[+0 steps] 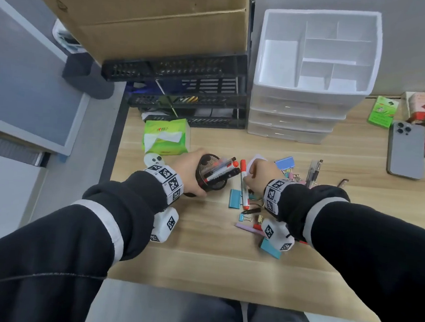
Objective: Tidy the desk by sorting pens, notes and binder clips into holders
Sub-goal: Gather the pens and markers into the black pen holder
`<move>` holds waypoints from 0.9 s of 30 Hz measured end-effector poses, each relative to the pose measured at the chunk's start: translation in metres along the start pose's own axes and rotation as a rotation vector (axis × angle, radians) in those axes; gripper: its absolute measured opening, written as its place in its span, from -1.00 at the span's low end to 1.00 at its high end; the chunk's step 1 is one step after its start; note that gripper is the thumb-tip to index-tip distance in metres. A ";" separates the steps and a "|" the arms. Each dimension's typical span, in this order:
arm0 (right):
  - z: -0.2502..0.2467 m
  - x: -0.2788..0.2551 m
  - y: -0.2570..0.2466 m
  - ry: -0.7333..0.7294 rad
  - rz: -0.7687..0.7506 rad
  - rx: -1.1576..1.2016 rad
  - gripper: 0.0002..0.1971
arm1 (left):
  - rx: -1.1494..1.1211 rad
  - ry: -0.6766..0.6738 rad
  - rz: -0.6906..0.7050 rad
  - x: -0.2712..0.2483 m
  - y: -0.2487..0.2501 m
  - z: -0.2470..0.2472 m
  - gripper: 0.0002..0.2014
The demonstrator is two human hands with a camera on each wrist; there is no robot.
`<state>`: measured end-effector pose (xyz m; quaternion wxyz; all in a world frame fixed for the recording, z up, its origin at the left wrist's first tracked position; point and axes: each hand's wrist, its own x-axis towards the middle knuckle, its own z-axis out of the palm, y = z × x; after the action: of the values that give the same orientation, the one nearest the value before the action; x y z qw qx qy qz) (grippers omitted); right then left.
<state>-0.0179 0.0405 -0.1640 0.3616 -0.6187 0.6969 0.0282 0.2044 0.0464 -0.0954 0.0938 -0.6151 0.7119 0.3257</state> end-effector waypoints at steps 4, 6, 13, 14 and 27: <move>0.017 0.002 -0.009 0.021 -0.024 -0.107 -0.71 | 0.036 0.006 0.032 -0.004 -0.008 0.006 -0.10; 0.026 0.004 -0.010 0.030 0.001 -0.117 -0.71 | 0.033 -0.001 0.036 -0.003 -0.009 0.010 -0.13; 0.010 0.003 -0.007 -0.044 0.003 -0.080 -0.75 | 0.029 -0.019 0.035 0.004 -0.003 0.013 -0.07; 0.001 0.003 -0.004 -0.051 -0.008 -0.088 -0.81 | 0.039 -0.016 0.037 0.005 0.000 0.010 -0.06; -0.019 -0.011 0.062 -0.175 -0.209 -0.477 -0.64 | 0.081 -0.056 0.072 0.022 0.042 0.004 -0.08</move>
<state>-0.0821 0.0552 -0.1690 0.2657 -0.7501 0.5690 0.2075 0.1594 0.0326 -0.0958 0.1269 -0.5755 0.7432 0.3168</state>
